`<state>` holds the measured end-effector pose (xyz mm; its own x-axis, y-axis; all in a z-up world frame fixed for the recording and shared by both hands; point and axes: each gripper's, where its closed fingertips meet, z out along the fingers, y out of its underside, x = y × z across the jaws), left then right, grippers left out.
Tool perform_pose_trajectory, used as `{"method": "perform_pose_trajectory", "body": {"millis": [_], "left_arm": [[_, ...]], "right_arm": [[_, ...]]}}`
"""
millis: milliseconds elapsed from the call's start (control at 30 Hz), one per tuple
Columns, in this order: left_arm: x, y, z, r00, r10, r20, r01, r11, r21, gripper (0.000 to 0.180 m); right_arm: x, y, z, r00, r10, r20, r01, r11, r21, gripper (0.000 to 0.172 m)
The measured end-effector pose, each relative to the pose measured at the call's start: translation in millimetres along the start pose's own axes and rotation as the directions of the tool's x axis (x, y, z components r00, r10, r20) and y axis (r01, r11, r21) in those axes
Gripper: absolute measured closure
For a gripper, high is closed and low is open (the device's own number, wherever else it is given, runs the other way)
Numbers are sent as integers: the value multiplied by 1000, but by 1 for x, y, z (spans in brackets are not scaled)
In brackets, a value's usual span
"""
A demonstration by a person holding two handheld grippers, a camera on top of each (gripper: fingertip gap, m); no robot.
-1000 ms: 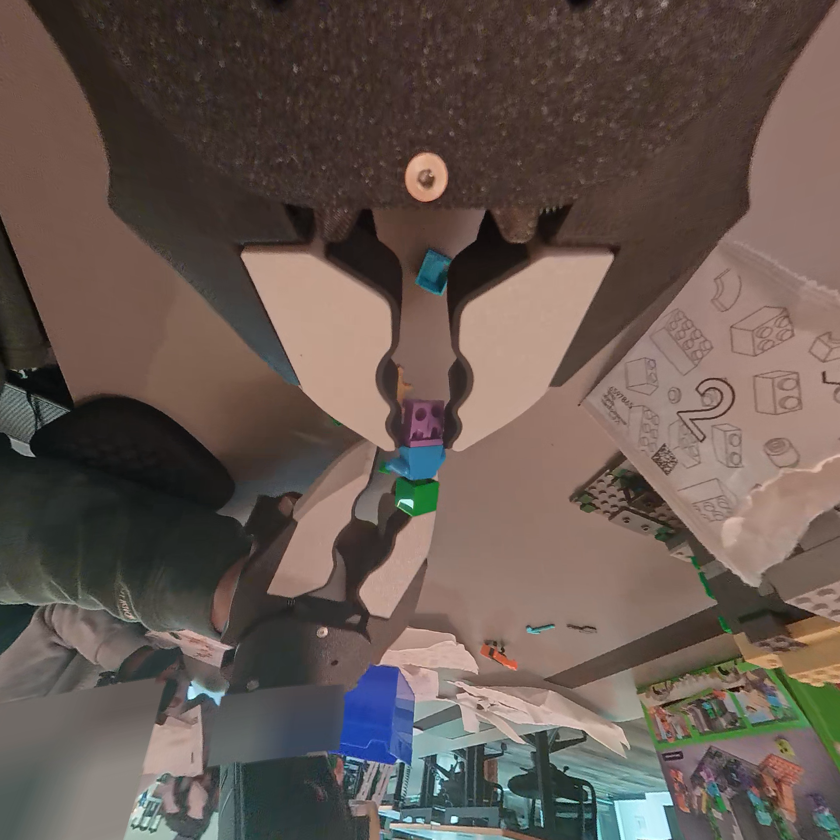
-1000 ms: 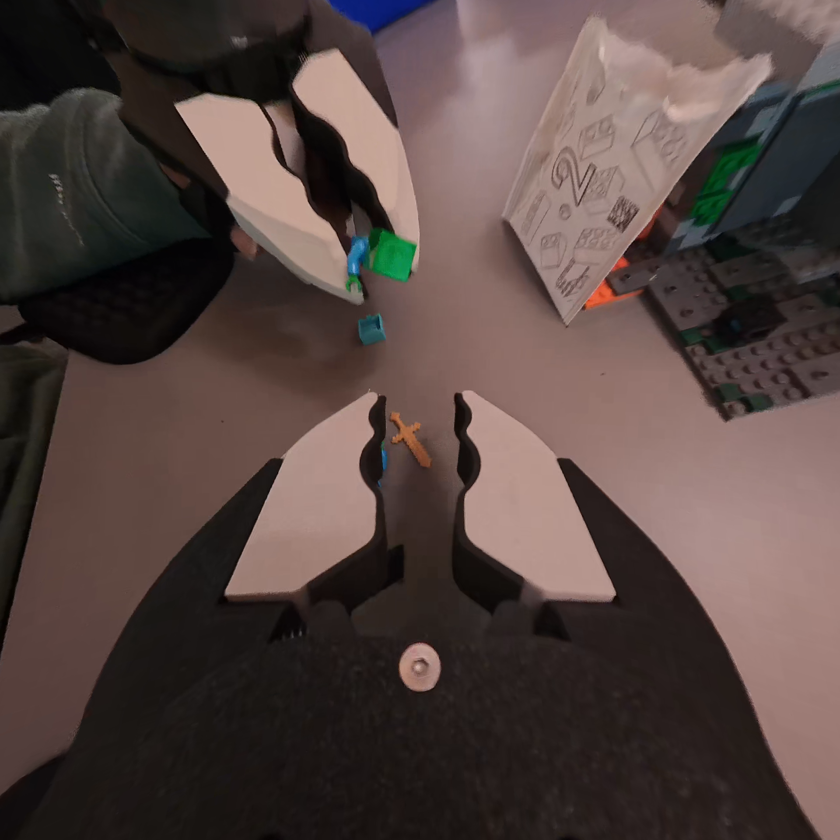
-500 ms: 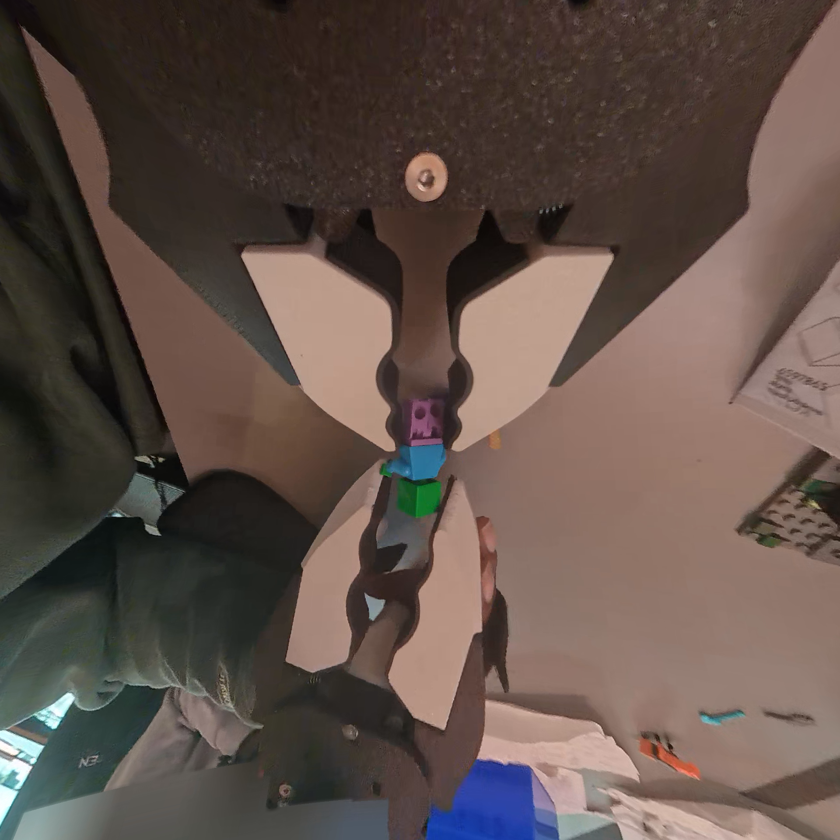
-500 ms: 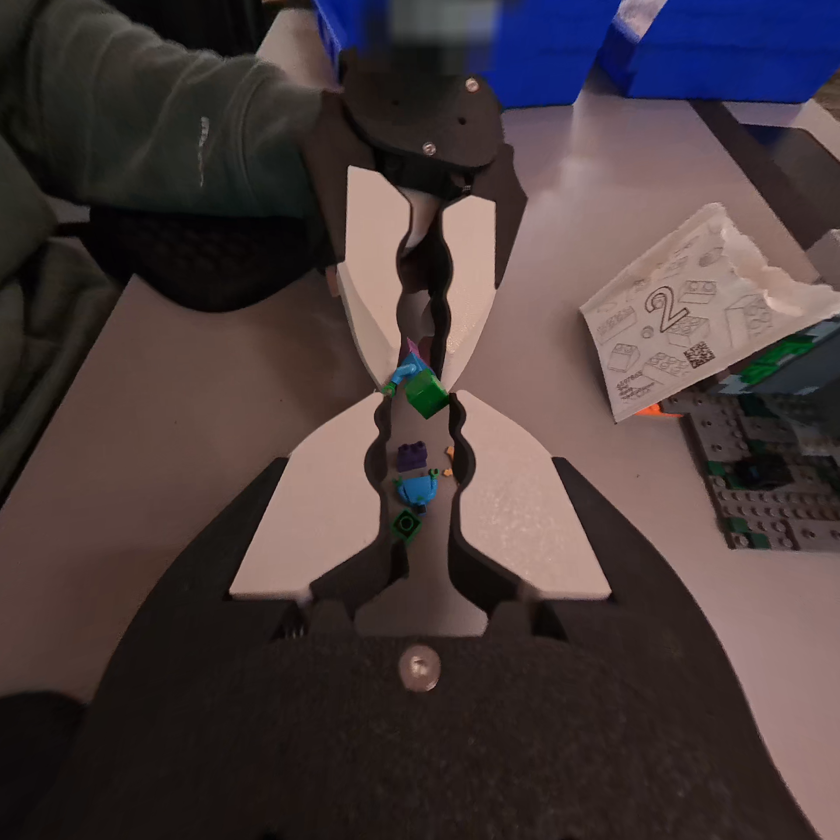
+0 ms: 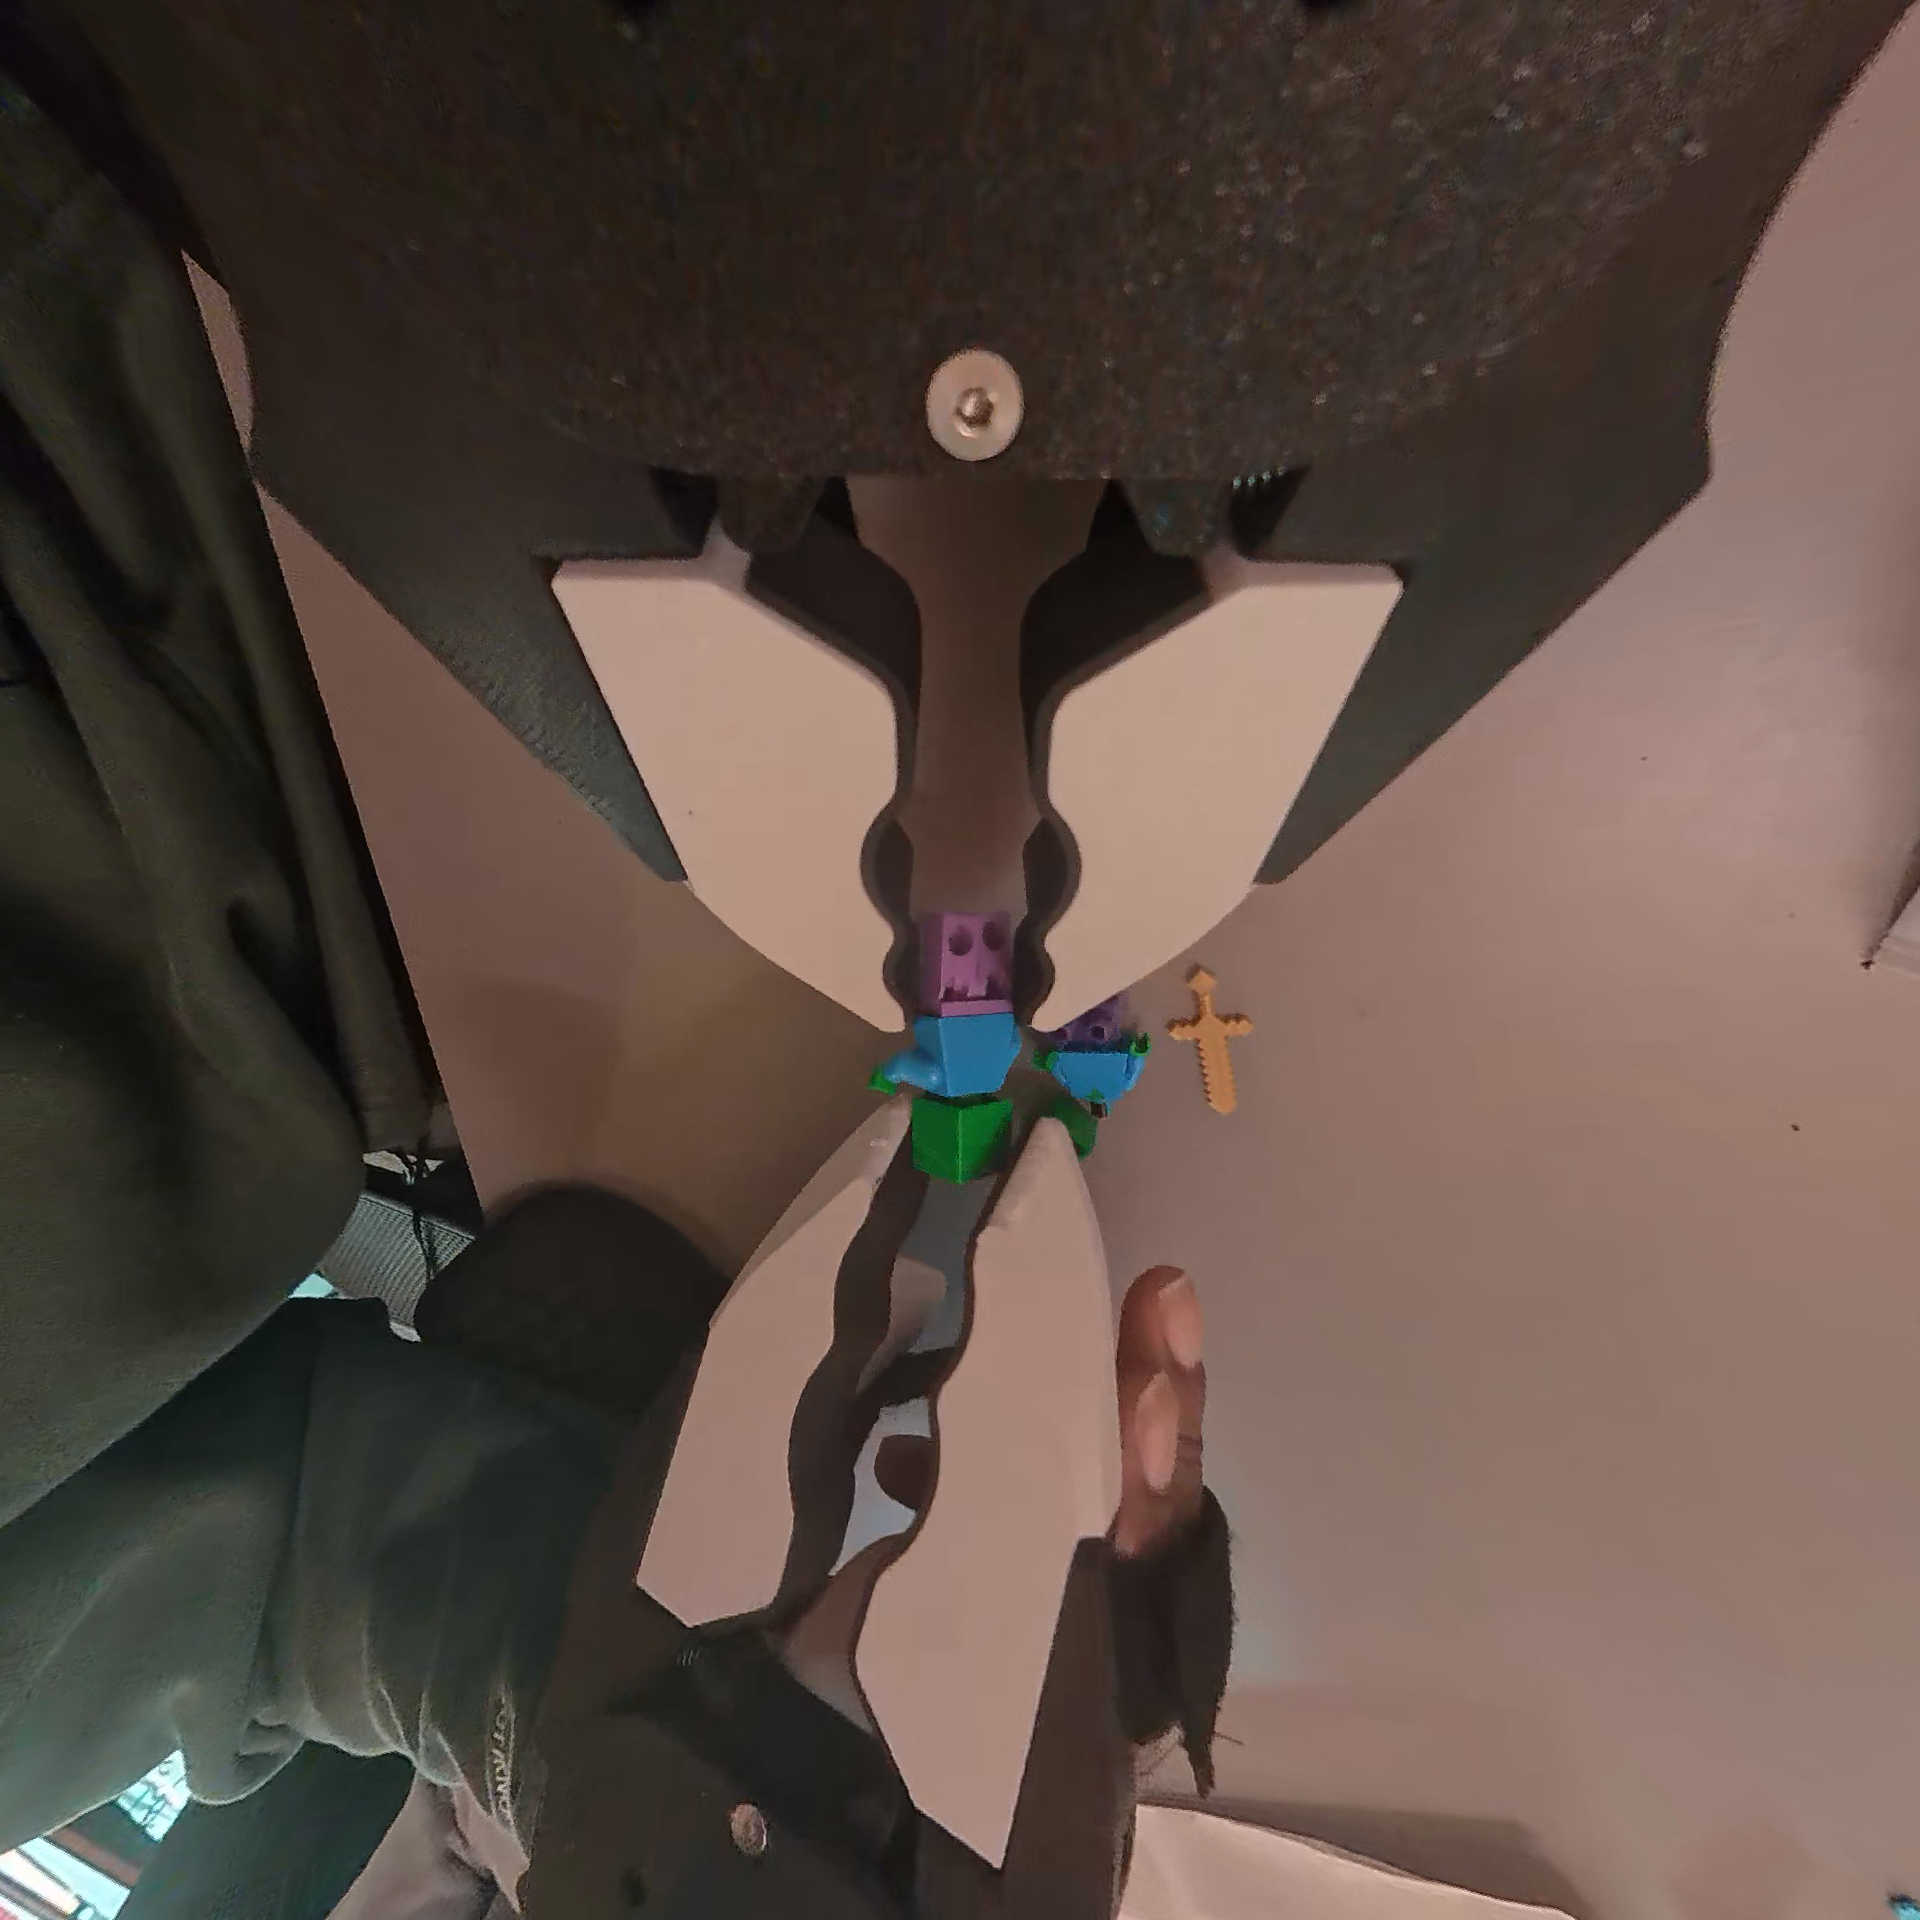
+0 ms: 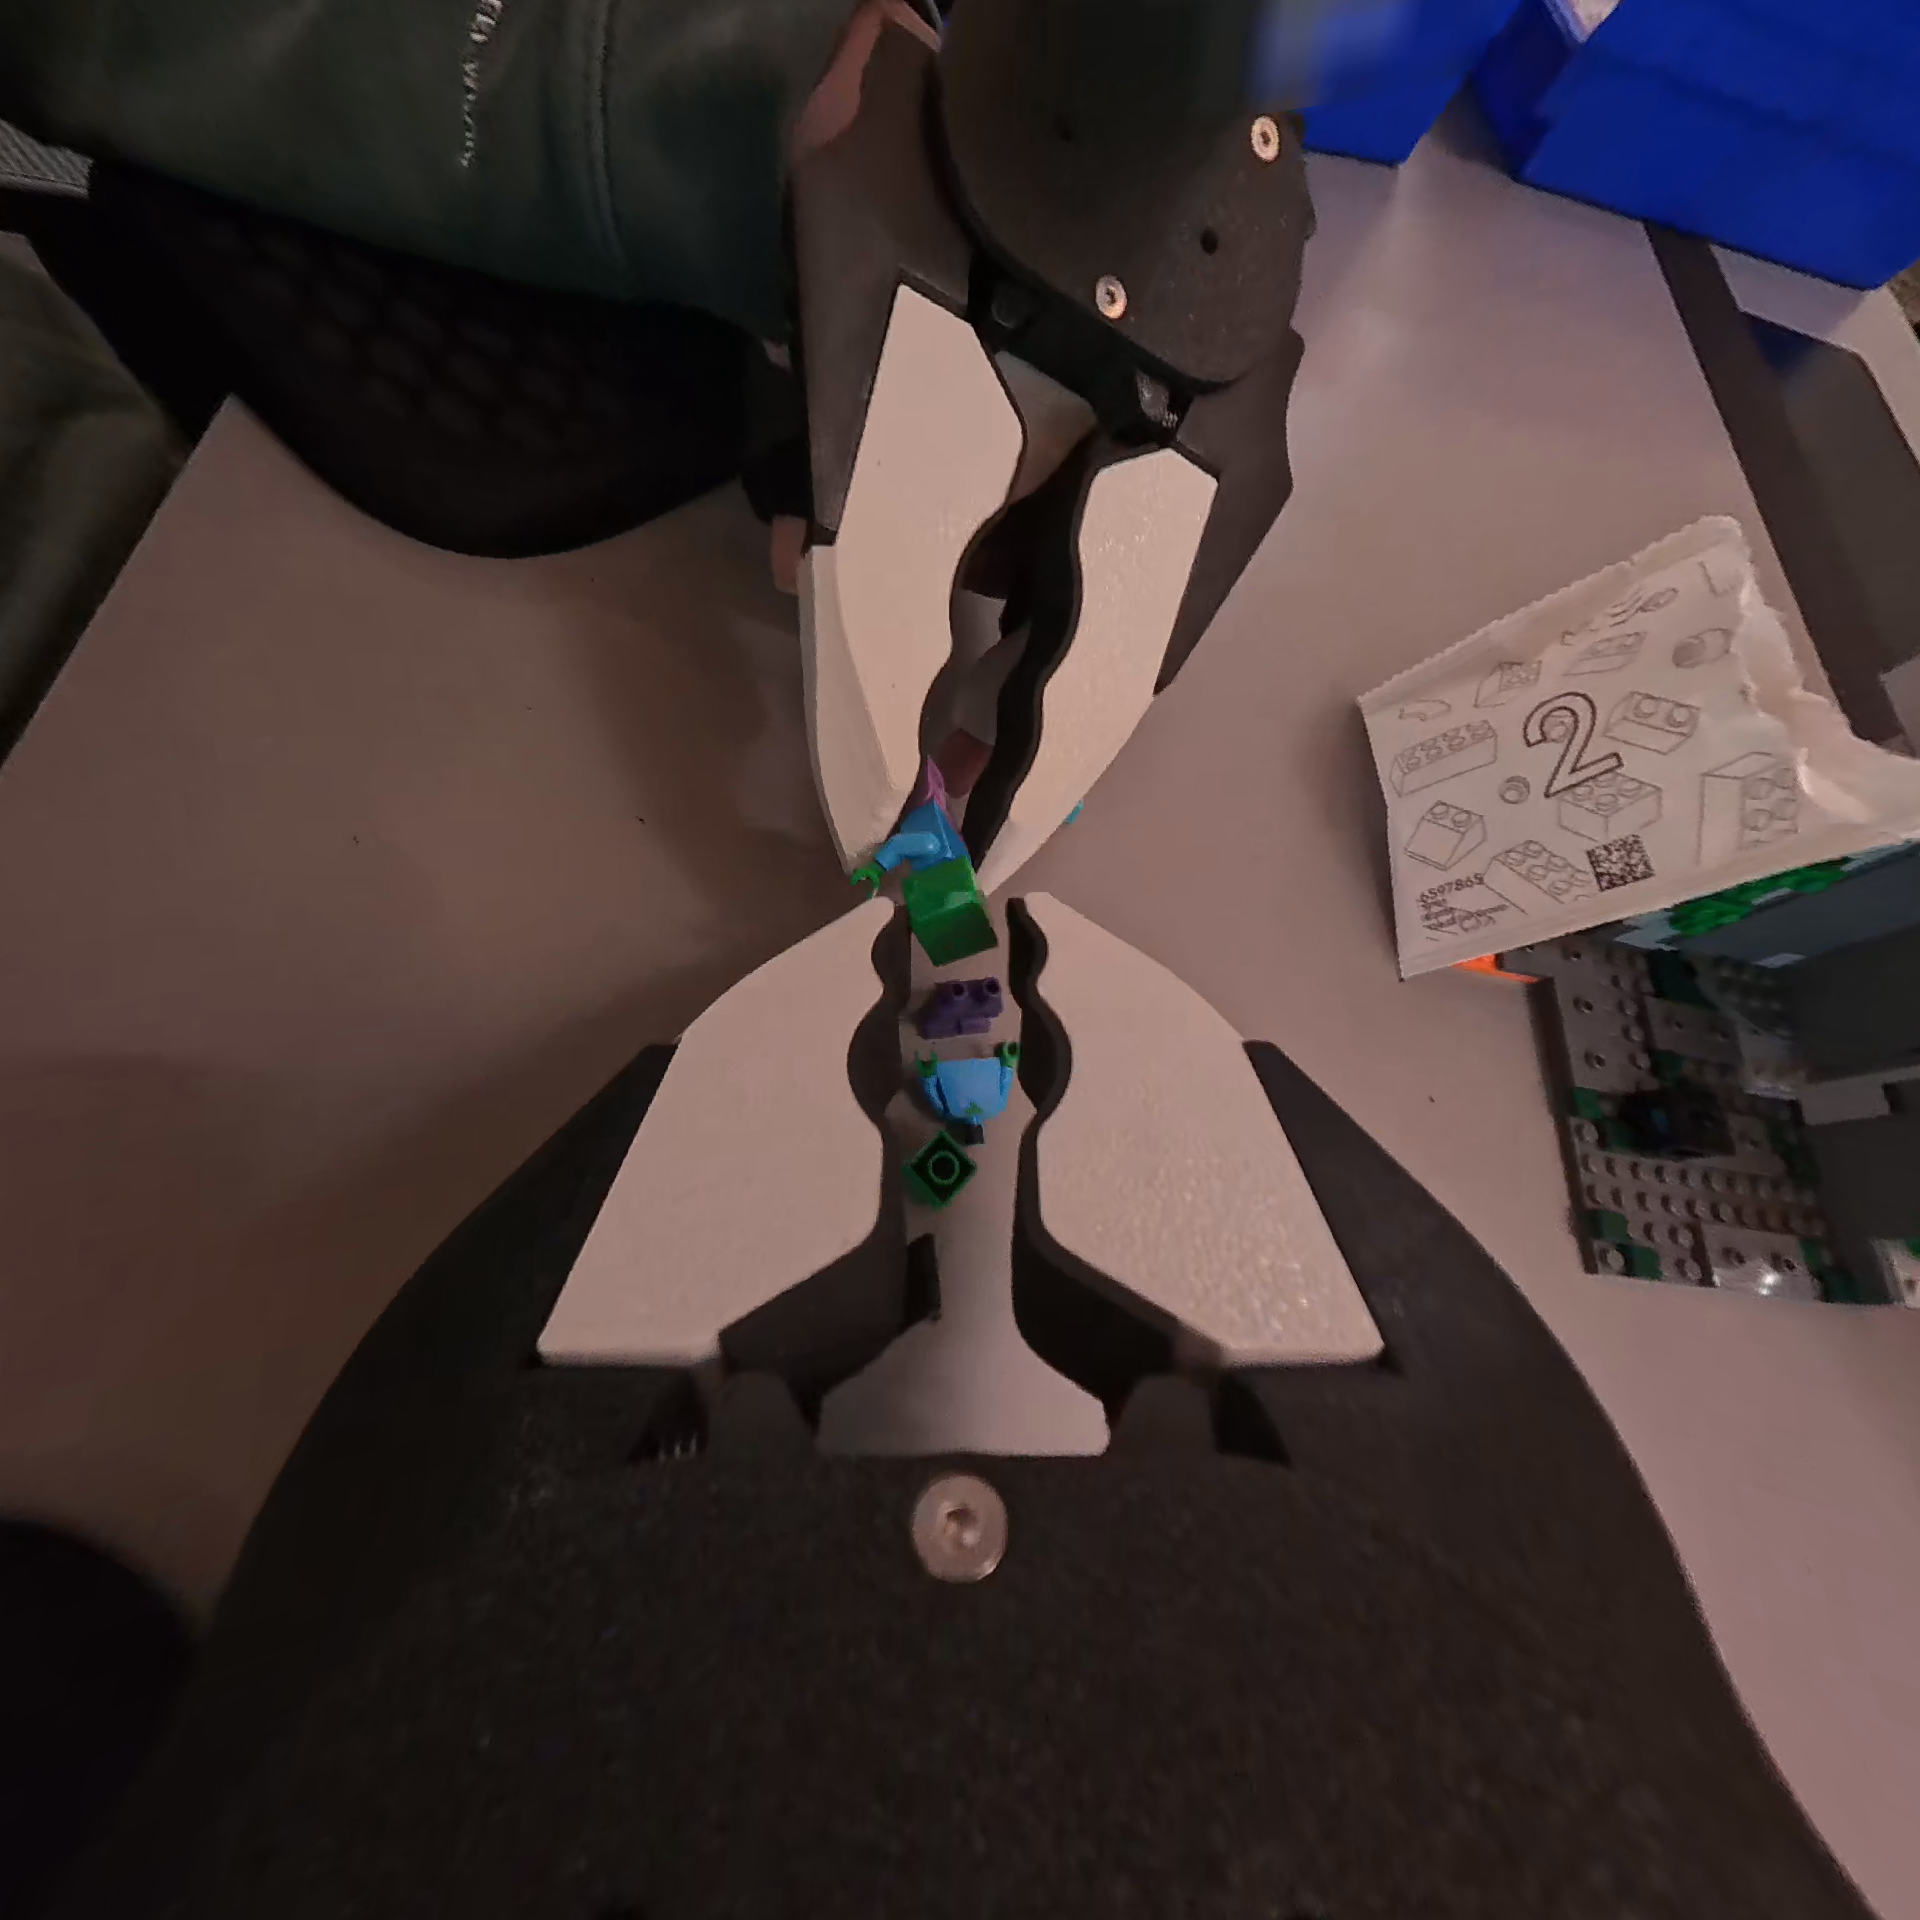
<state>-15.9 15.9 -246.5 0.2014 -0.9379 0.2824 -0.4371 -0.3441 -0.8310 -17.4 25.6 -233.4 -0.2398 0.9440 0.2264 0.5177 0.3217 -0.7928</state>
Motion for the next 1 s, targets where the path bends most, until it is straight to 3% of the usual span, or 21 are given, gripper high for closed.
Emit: {"method": "perform_pose_trajectory", "body": {"millis": [167,400,567,1000], "left_arm": [[0,-2,0,1000,20,9,-20,1000,12,165],[-13,-18,-3,959,188,212,-201,979,43,154],[-15,-24,-6,924,260,281,-281,959,35,172],[-7,-16,-2,948,239,213,-242,970,-11,172]], "right_arm": [[-3,0,1,1000,-8,10,8,1000,0,158],[13,-6,-7,986,167,11,-167,982,89,159],[13,-9,-5,969,242,44,-245,963,111,159],[3,-8,-1,968,230,102,-241,964,115,159]]}}
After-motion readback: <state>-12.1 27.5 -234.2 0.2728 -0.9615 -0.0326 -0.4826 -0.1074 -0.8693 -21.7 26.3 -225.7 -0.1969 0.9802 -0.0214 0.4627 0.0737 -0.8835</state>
